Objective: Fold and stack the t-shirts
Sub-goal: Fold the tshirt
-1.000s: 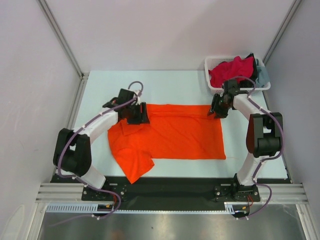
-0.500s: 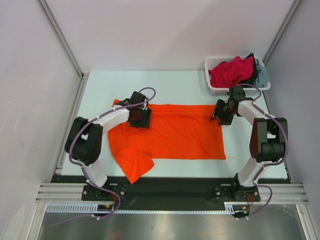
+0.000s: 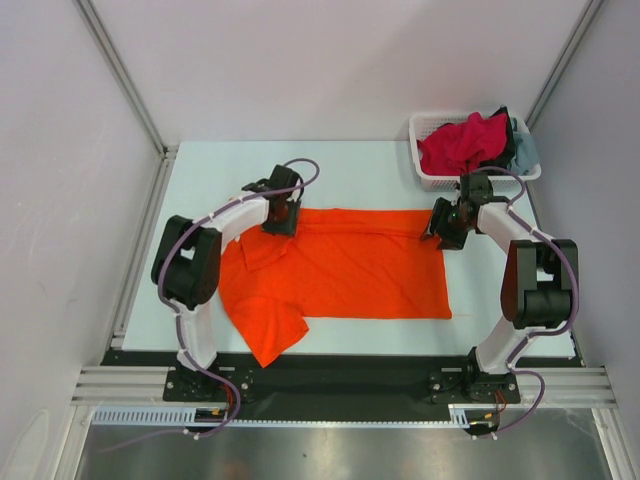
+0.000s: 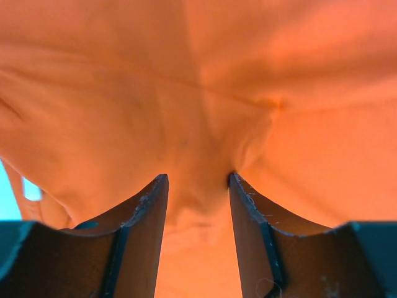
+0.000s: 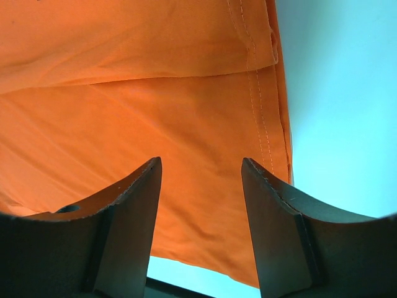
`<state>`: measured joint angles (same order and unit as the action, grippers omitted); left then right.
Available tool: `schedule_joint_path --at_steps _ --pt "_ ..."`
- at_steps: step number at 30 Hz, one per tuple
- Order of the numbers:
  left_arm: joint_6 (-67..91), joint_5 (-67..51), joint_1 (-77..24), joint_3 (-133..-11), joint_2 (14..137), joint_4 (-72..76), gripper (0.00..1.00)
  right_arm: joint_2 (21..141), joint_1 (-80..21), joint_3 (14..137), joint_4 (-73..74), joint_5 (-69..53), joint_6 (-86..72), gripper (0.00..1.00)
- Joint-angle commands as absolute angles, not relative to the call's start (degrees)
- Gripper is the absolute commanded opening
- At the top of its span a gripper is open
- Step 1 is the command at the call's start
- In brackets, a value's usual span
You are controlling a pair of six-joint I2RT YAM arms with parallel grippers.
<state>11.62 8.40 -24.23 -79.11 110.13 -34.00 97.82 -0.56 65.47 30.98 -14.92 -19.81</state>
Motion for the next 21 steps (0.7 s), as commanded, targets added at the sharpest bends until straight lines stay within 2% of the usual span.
schedule_joint_path --at_steps 1,8,10,11,12,14,16,19,21 --pt "8.97 12.39 -23.29 -83.14 112.24 -36.38 0.49 96.42 -0.44 65.57 29.88 -14.68 -19.07 0.59" --pt "7.65 16.70 -22.41 -84.20 110.40 -37.79 0.48 96.86 -0.44 65.48 29.44 -15.03 -19.25 0.59" --pt "7.03 17.57 -22.33 -84.64 110.30 -37.88 0.51 97.12 -0.44 65.39 29.18 -14.94 -19.25 0.59" --pt "6.94 17.75 -22.06 -85.16 110.65 -39.01 0.54 97.12 -0.44 65.48 29.18 -15.03 -19.34 0.59" --pt "7.03 16.80 -21.36 -85.69 111.00 -39.37 0.63 97.21 -0.44 65.48 29.27 -15.12 -19.34 0.59" --pt "7.12 13.90 -20.74 -85.87 110.83 -39.11 0.70 97.21 -0.44 65.57 29.09 -15.21 -19.51 0.59" --pt "7.29 13.19 -20.74 -85.78 109.44 -39.20 0.72 97.21 -0.44 65.65 29.00 -15.29 -19.51 0.59" --pt "8.87 9.07 -20.74 -84.65 106.80 -39.11 0.69 96.77 -0.53 65.57 29.09 -15.29 -19.42 0.59" --pt "10.28 4.16 -21.00 -82.98 103.02 -37.18 0.56 96.59 -0.44 65.30 28.83 -15.29 -19.42 0.59"
